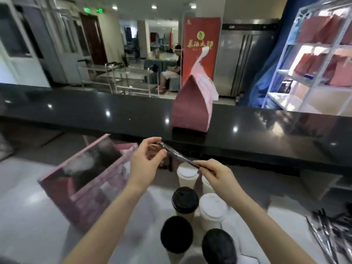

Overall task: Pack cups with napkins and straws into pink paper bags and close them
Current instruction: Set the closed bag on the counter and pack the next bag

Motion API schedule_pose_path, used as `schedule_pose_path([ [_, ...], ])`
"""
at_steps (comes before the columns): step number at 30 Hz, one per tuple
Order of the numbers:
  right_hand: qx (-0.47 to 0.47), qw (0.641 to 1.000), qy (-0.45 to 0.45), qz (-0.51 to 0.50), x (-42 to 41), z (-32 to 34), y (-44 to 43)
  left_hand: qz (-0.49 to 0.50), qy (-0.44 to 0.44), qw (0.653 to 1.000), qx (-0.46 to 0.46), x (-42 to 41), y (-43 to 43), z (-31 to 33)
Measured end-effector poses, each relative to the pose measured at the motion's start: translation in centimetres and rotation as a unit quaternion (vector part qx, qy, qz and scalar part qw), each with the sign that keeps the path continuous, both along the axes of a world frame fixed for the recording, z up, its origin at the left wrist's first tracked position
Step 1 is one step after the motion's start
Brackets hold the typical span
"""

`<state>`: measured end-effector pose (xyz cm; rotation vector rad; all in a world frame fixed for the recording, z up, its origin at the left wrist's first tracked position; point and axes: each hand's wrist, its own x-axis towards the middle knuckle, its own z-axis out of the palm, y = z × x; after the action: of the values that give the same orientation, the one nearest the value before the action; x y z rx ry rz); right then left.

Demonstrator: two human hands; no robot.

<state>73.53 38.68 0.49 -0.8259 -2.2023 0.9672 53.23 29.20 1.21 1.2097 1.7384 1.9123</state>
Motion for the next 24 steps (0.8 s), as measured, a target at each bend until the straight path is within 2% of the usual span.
schedule_pose_path([
  [5, 0.044, 0.996, 0.002, 0.075, -11.1, 1.9, -3.9, 0.086, 0.012, 0.996, -0.020, -9.9, -6.7, 1.8],
  [9, 0.033, 0.994, 0.018, 0.107, -18.1, 2.6, -6.3, 0.126, 0.049, 0.990, -0.037, -16.6, -11.4, 2.4],
  [11, 0.045, 0.991, -0.007, 0.124, -20.9, 2.9, -7.0, 0.142, 0.063, 0.987, -0.051, -18.9, -12.9, 2.2],
  [15, 0.096, 0.977, -0.095, 0.165, -24.8, 3.8, -8.0, 0.167, 0.065, 0.982, -0.066, -21.5, -14.9, 1.3],
  [21, 0.204, 0.945, -0.169, 0.191, -28.7, 4.9, -7.3, 0.192, 0.061, 0.978, -0.047, -22.1, -16.5, 0.4],
  [24, 0.255, 0.925, -0.203, 0.195, -29.9, 5.9, -5.7, 0.186, 0.090, 0.975, -0.077, -21.3, -17.3, -0.8],
])
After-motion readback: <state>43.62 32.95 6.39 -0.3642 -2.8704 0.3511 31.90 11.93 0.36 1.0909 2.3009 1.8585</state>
